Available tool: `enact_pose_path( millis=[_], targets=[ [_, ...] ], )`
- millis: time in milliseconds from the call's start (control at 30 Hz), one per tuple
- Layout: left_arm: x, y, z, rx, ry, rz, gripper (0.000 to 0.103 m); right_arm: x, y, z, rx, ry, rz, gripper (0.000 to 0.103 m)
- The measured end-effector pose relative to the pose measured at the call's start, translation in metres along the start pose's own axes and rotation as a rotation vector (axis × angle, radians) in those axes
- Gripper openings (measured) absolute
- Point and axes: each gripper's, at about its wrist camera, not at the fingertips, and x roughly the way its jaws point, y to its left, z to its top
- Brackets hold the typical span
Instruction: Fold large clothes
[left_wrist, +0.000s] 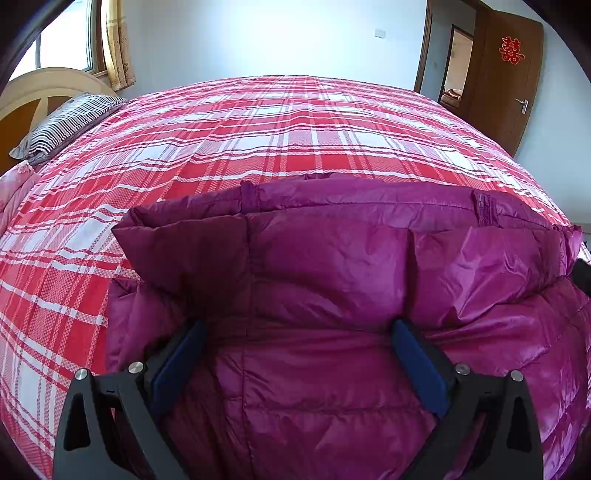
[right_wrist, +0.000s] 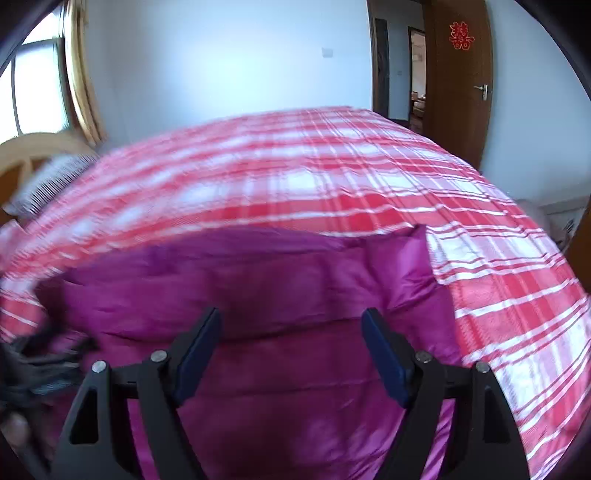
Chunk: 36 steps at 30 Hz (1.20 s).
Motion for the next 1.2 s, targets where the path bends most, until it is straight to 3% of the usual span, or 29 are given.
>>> enact_pose_path(
  millis=[100,167,433,1100,1200],
  targets=[
    [0.0,0.001,0.0,0.0,0.0,-0.001,0.101,0.003,0.019,-0.008,-0.045,0.013,0.03,0.08],
    [-0.001,0.001,-0.001,-0.003,-0.002,-0.001,0.101,0.02,0.026,-0.017,-0.075,0.045,0.001,0.076],
    [0.0,0.0,0.0,-0.001,0.007,0.006,0.101,0.049,0.021,-0.023,-0.074,0.132,-0.009,0.076],
    [0.001,0.0,0.0,0.001,0.007,0.007,0.101,0.057,0.026,-0.025,-0.095,0.149,-0.032,0.078],
    [0.001,0.0,0.0,0.0,0.006,0.005,0.101,0.045,0.021,-0.016,-0.087,0.141,0.037,0.078]
  ],
)
